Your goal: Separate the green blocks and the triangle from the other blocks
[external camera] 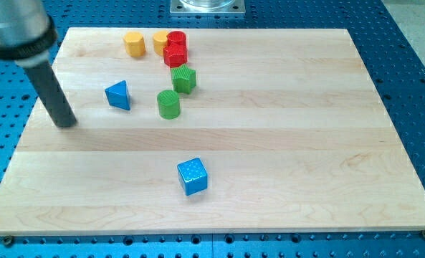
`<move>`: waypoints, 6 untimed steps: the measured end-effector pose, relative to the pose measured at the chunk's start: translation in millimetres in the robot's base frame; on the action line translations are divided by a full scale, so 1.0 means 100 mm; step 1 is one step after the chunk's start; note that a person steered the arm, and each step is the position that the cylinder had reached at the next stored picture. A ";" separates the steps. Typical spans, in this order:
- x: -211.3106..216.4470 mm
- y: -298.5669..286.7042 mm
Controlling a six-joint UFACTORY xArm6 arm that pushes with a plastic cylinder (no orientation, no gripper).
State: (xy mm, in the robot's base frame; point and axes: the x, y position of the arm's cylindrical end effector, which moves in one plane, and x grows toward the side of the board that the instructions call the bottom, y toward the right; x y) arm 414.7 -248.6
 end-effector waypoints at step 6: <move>-1.03 1.72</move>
